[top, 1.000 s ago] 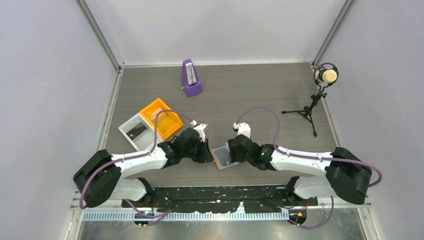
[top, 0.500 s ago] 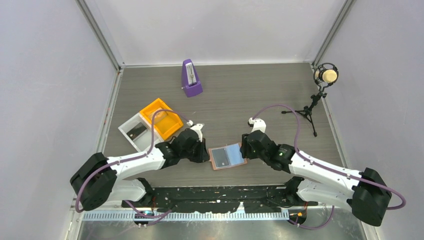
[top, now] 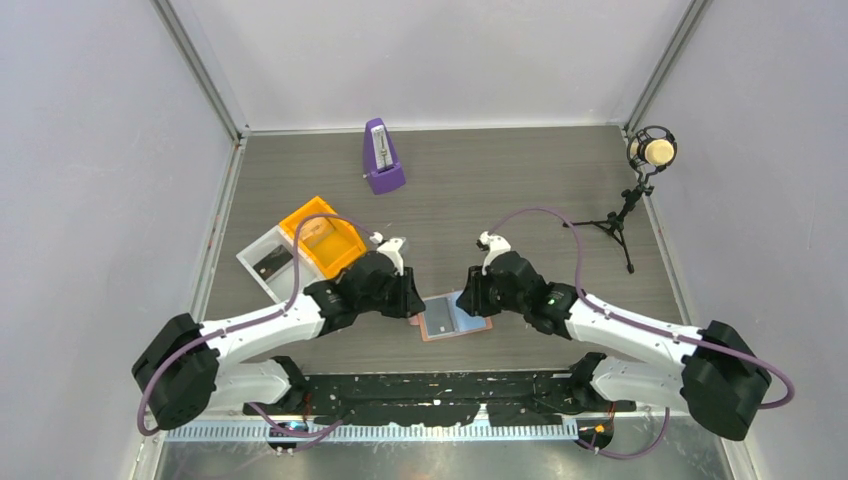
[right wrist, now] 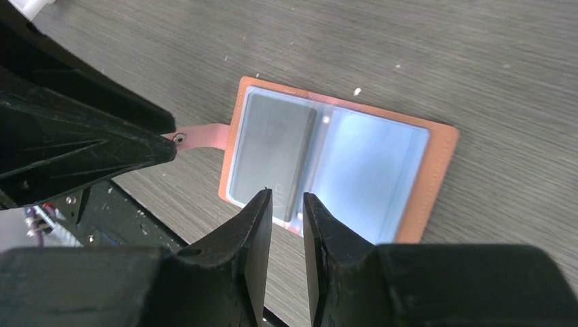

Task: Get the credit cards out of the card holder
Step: Open the card holder at the center of the board, then remove the credit card from the card holder.

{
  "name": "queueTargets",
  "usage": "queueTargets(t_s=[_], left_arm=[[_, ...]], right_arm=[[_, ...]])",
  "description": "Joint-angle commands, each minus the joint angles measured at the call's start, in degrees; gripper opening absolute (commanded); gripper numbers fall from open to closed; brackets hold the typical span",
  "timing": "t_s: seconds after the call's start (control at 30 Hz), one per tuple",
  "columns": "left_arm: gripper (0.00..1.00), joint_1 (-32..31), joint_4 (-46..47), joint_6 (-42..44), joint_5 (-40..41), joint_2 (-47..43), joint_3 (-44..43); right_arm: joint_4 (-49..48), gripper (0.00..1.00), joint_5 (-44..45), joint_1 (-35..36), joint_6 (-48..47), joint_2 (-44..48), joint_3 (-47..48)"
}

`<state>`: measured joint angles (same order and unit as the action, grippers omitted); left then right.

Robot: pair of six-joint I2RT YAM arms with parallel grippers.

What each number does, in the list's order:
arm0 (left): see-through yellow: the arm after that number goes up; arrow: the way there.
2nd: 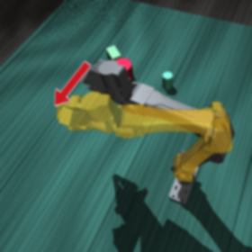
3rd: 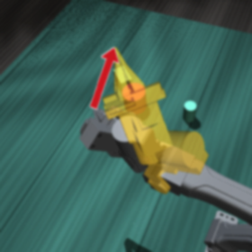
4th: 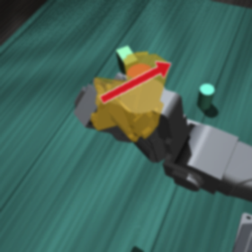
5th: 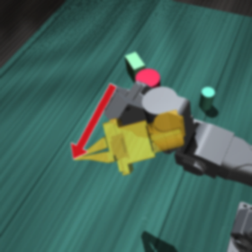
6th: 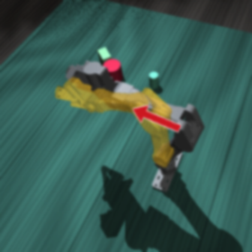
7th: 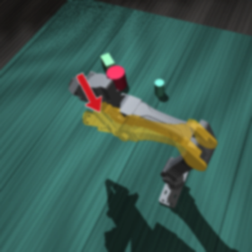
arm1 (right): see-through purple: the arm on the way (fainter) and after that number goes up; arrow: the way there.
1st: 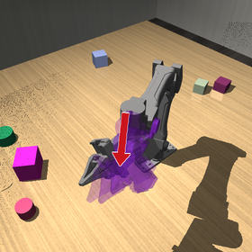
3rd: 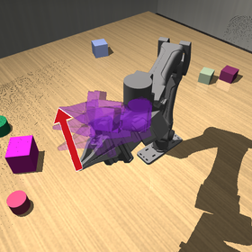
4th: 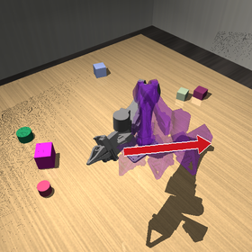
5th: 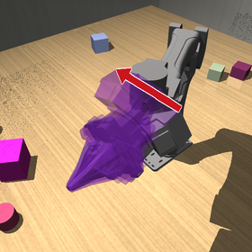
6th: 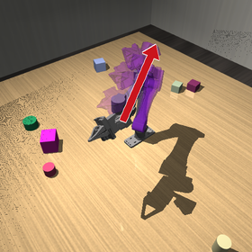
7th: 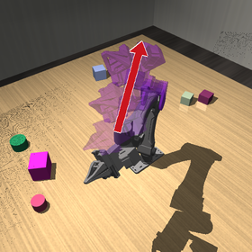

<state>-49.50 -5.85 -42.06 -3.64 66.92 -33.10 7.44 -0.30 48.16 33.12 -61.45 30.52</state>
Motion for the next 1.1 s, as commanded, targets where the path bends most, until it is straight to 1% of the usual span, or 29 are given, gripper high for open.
queueTargets(t_s=[0.0, 0.07, 0.2, 0.27, 0.4, 0.63, 0.7, 0.73, 0.8, 0.9, 0.93, 0.97, 1.07], left_arm=[[0.26, -0.25, 5.37, -0.65, -1.42, 2.59, -1.22], [0.23, -0.25, 6.25, -1.06, -1.62, 4.55, -1.09], [0.18, -0.25, 9.15, -1.32, -1.82, 8.64, -0.53], [0.16, -0.19, 10.53, -1.47, -1.50, 10.11, 0.14], [0.15, -0.16, 11.71, -1.62, -1.02, 12.71, 0.57], [0.14, -0.16, 13.87, -2.50, -0.49, 13.90, 3.13], [0.14, -0.16, 14.42, -2.87, -0.64, 13.77, 4.02], [0.14, -0.16, 14.60, -3.05, -0.85, 13.57, 4.40], [0.15, -0.16, 13.62, -3.52, -1.34, 12.24, 4.84], [0.22, -0.16, 8.63, -3.19, -0.82, 7.21, 4.25], [0.25, -0.16, 6.63, -2.91, 0.26, 4.92, 4.08], [0.28, -0.16, 3.40, -2.48, 1.72, 2.79, 3.66], [0.36, 0.07, -4.62, -0.85, 6.87, -2.53, 2.37]], right_arm=[[-11.15, 0.29, -9.12, -0.67, 1.17, -2.69, -1.43], [-13.54, 0.28, -10.54, -0.75, 1.72, -3.99, -1.59], [-14.62, 0.26, -10.44, -1.30, 1.94, -6.88, -1.88], [-15.51, 0.25, -11.93, -1.80, 2.04, -8.94, -2.25], [-16.28, 0.25, -11.55, -1.97, 2.20, -11.17, -2.92], [-17.06, 0.30, -11.25, -2.11, 2.16, -15.30, -3.87], [-16.38, 0.34, -11.02, -2.11, 1.87, -16.16, -3.66], [-15.82, 0.41, -10.23, -1.89, 1.57, -16.20, -3.47], [-13.47, 0.48, -8.33, -0.94, 0.95, -15.40, -2.43], [-7.63, 0.53, -2.99, 1.12, 0.36, -12.63, 0.08], [-6.35, 0.56, -1.70, 2.48, 0.32, -12.07, 0.69], [-3.76, 0.57, 2.65, 3.31, 0.22, -11.16, 1.95], [0.82, 0.65, 10.24, 7.98, 0.22, -11.04, 5.21]])
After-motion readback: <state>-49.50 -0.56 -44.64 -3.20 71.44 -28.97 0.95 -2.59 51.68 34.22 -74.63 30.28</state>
